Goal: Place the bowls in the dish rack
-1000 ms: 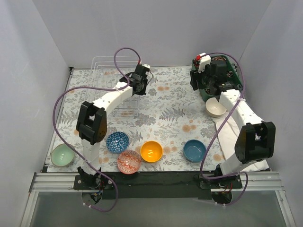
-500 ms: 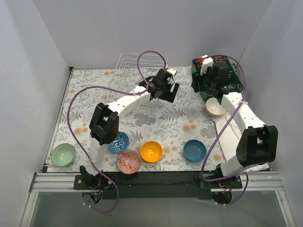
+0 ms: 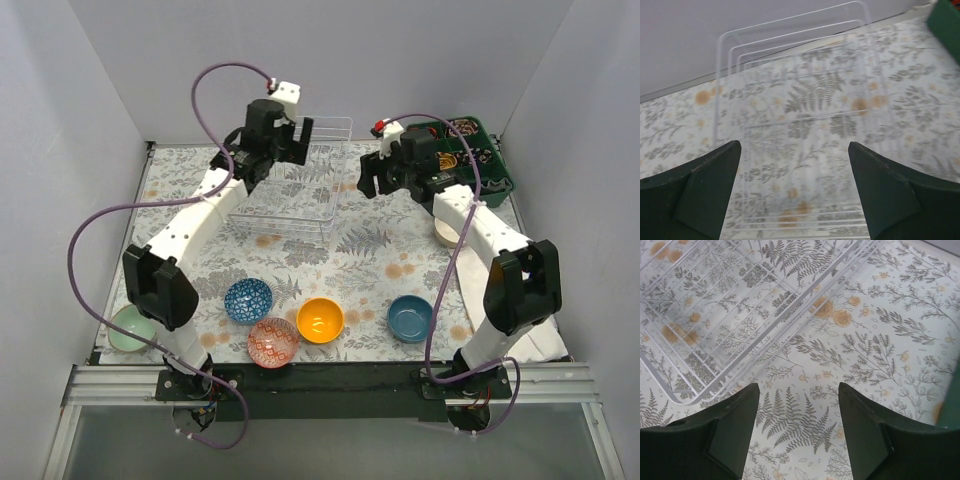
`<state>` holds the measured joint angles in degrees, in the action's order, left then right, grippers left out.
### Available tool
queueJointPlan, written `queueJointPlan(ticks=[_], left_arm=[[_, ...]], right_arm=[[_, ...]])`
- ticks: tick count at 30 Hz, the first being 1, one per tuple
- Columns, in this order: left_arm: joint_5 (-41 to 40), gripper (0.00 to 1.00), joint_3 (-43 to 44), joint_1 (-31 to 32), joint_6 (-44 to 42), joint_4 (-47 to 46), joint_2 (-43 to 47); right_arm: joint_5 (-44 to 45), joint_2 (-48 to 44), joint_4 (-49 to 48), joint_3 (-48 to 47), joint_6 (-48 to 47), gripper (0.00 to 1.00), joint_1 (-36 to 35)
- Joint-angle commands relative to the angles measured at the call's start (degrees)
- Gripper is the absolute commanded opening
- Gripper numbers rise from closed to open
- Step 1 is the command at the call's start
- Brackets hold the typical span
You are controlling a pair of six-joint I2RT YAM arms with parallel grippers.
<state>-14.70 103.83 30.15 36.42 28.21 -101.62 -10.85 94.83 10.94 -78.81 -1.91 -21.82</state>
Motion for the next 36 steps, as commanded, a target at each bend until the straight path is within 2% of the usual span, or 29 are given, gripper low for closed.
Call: queueJointPlan(ticks=[1,5,8,18,29,32,36], left_arm=[[-2.97,0.89,-7.49,-6.15,-3.38,-0.25,2.66],[-2.88,0.86,-10.84,-13.17,-3.03,0.00,1.87],[-2.53,0.85,-11.46,-15.81,-2.59,-0.08,0.47],[-1.30,0.81,-11.99,-20.13,-1.53,-0.52,-4.71],[1.95,0.75,-5.66,-23.73,-1.97,-1.40,-14.21],[3.36,0.69,-4.96,-24.53,-1.88,-1.49,-15.00],[5.03,0.55,-4.69,-24.97,-1.36,-1.05,-15.53]], right_arm=[[1.01,2.20,0.22,-4.16,6.30,0.72,-1.46],[1.71,5.27,-1.01,-6.18,9.03,0.70,-3.66],[2.50,7.73,-1.18,-8.90,9.82,0.69,-5.06],[5.49,14.77,-1.27,-14.18,12.55,0.65,-7.62],[9.09,16.79,-1.27,-14.36,15.10,0.61,-7.79],[9.36,17.50,-1.27,-14.97,14.92,0.60,-7.97],[10.32,18.11,-1.27,-15.06,14.57,0.59,-8.50]])
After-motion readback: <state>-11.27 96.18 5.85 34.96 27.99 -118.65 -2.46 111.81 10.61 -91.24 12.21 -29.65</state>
